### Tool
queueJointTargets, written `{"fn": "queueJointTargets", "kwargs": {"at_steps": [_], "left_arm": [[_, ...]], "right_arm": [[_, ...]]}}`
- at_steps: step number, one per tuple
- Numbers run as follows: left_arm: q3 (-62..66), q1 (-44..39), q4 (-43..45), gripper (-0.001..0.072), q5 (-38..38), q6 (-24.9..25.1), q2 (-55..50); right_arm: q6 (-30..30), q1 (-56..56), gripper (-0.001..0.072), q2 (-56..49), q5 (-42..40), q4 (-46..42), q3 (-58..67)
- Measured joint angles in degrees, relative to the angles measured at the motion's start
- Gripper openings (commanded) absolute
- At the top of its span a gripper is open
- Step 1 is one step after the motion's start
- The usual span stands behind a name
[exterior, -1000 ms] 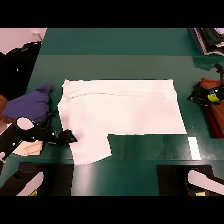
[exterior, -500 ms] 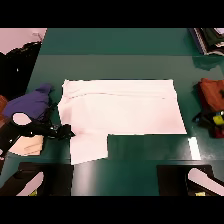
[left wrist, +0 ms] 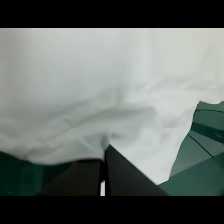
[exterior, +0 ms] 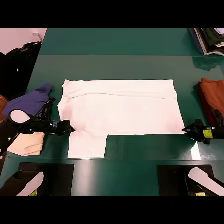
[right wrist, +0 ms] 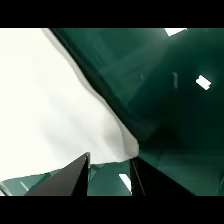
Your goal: Fold the shirts.
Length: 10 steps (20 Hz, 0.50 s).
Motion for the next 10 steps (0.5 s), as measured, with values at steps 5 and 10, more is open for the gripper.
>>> {"fn": "queueJointTargets", "kwargs": {"at_steps": [5, 10], "left_arm": [[0.1, 0.0, 0.1, 0.0020, 0.0, 0.5, 0.0], [0.9, -0.3, 4.1, 0.0020, -5.0, -0.9, 4.4]], "right_arm": [[-0.5, 4.4, 0.0018, -0.2, -4.3, 0.2, 1.5], [-1.2, 5.7, 0.0017, 4.4, 1.0, -4.8, 5.1]]}}
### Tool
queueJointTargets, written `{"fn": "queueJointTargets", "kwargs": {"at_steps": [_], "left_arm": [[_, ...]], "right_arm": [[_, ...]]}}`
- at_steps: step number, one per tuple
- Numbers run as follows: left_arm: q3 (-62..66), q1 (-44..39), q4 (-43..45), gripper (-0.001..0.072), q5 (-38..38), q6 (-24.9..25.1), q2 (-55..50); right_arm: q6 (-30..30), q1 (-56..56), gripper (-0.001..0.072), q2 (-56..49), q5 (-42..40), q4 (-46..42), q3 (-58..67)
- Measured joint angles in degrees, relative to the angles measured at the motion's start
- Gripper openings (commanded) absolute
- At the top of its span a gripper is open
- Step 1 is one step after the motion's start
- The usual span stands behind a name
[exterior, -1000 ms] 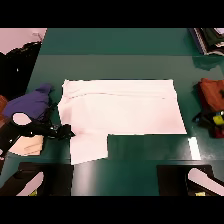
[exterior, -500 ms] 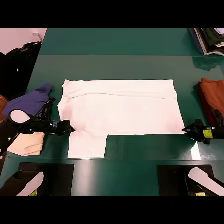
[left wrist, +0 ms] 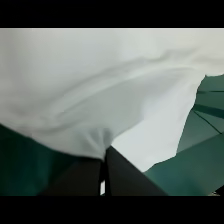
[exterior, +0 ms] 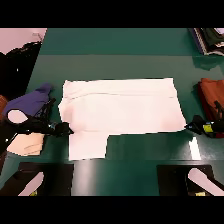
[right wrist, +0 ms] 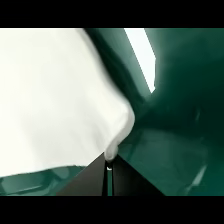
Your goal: Fold the shirts.
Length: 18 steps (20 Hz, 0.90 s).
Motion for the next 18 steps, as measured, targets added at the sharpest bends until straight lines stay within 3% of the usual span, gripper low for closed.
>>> {"fn": "queueJointTargets", "kwargs": {"at_steps": [8, 12, 18], "left_arm": [[1.2, -2.6, 3.8, 0.0021, -13.8, -8.7, 16.8], [6.1, -2.9, 4.9, 0.0022, -6.6, -8.4, 15.5], [16.6, -3.1, 7.1, 0.0022, 7.1, -4.6, -2.4]], "right_arm": [[1.5, 2.7, 0.0016, 21.6, 11.1, -9.7, -5.2], [4.8, 6.6, 0.0016, 22.6, 12.3, -10.6, 0.2], [8.2, 15.0, 0.0016, 6.1, 8.2, -11.0, 14.8]]}}
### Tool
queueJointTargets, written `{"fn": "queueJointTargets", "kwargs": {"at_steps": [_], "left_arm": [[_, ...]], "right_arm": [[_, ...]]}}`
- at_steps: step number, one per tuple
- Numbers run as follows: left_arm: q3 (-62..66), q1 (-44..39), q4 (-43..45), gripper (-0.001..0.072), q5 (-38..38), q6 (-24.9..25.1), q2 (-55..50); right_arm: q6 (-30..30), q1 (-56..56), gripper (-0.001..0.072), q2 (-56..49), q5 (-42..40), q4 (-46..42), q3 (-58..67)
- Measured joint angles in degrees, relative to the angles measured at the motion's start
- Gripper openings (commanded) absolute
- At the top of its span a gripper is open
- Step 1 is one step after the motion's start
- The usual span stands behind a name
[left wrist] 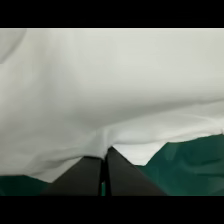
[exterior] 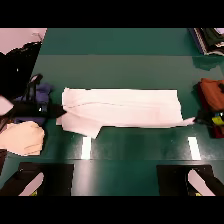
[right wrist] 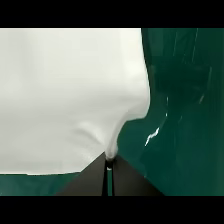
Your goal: Fold the shirts.
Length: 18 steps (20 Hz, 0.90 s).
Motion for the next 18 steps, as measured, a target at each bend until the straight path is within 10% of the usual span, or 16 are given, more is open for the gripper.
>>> {"fn": "queueJointTargets", "kwargs": {"at_steps": [10, 12, 18], "left_arm": [[20.1, 0.1, 0.6, 0.0058, 11.1, 2.3, -26.5], [21.4, 0.1, 0.8, 0.0673, 12.9, 2.3, -28.7], [25.6, 0.2, 0.2, 0.0211, 9.9, 2.3, -30.5]], "right_arm": [[2.9, 5.8, 0.0021, -30.1, -3.1, 2.5, 25.7], [3.1, 5.9, 0.0284, -34.5, -3.5, 4.6, 30.3], [0.4, 3.3, 0.0320, -43.1, -0.7, 11.0, 41.5]]}}
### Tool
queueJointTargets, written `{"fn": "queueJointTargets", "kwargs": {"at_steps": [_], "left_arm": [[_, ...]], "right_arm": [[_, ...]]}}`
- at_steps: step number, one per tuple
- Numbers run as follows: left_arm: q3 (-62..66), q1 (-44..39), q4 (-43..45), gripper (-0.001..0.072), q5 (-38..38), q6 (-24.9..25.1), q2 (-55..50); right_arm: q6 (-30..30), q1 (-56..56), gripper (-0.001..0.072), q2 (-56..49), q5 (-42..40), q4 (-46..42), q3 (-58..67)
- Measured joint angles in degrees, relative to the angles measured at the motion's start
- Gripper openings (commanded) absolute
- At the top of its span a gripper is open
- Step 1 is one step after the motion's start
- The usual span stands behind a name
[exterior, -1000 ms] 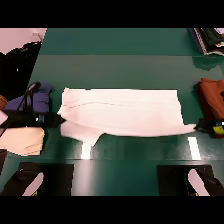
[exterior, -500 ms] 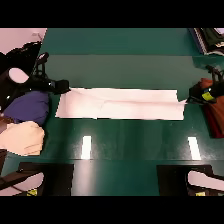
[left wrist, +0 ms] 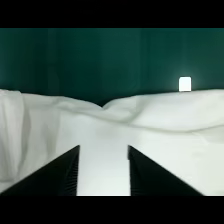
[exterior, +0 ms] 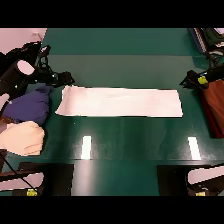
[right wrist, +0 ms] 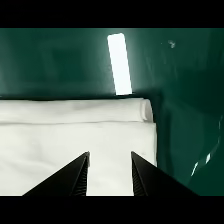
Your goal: Fold the shirts.
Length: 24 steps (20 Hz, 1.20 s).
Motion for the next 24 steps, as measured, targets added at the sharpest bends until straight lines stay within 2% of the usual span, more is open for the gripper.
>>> {"fn": "queueJointTargets", "kwargs": {"at_steps": [1, 2, 4, 5, 9, 10, 15, 16, 17, 18, 19, 20, 21, 24], "left_arm": [[0.7, 0.0, -0.2, 0.0127, -1.7, 0.0, 0.0], [1.2, -0.1, -0.3, 0.0028, -3.4, 0.3, -0.1], [1.9, -0.5, -0.7, 0.0023, -6.0, 1.4, -0.2], [2.1, -1.0, -0.9, 0.0023, -6.8, 1.8, -0.2], [2.4, -4.1, -1.3, 0.0023, -8.0, 2.7, -0.4], [2.5, -5.0, -1.4, 0.0023, -7.9, 2.8, -0.5], [2.5, -8.2, -2.0, 0.0023, -6.6, 3.0, -1.0], [2.5, -8.6, -2.2, 0.0023, -6.4, 3.1, -1.0], [2.5, -9.0, -2.4, 0.0023, -6.1, 3.0, -1.0], [2.5, -9.5, -2.4, 0.0023, -5.8, 3.0, -1.1], [2.5, -10.0, -2.8, 0.0023, -5.5, 3.0, -1.1], [2.5, -10.5, -3.0, 0.0022, -5.0, 2.6, -1.1], [2.5, -11.2, -3.4, 0.0022, -4.3, 1.8, -1.2], [2.9, -13.6, -4.4, 0.0022, -2.2, 0.6, -2.1]], "right_arm": [[-1.3, -0.9, 0.0320, -0.5, 1.6, 0.2, 0.6], [-2.8, -2.1, 0.0353, -0.8, 3.1, 0.5, 0.8], [-5.0, -4.6, 0.0583, -1.2, 5.8, 0.9, -0.2], [-5.7, -5.9, 0.0611, -1.4, 6.6, 1.1, -1.4], [-9.3, -10.3, 0.0606, -1.7, 7.8, 4.3, -10.0], [-10.7, -10.9, 0.0572, -1.7, 7.3, 6.1, -12.6], [-16.0, -10.8, 0.0568, -1.6, 2.4, 15.3, -21.7], [-16.6, -10.2, 0.0503, -1.6, 1.4, 16.2, -22.6], [-17.2, -9.3, 0.0329, -1.6, -0.2, 16.6, -23.3], [-17.7, -8.5, 0.0193, -1.7, -1.5, 16.6, -23.8], [-18.5, -7.5, 0.0151, -1.8, -2.3, 16.9, -24.0], [-19.1, -6.6, 0.0058, -1.8, -2.8, 16.9, -23.8], [-19.7, -5.8, 0.0018, -1.8, -3.1, 16.6, -23.3], [-20.3, -3.7, 0.0017, -1.7, -1.9, 16.8, -19.8]]}}
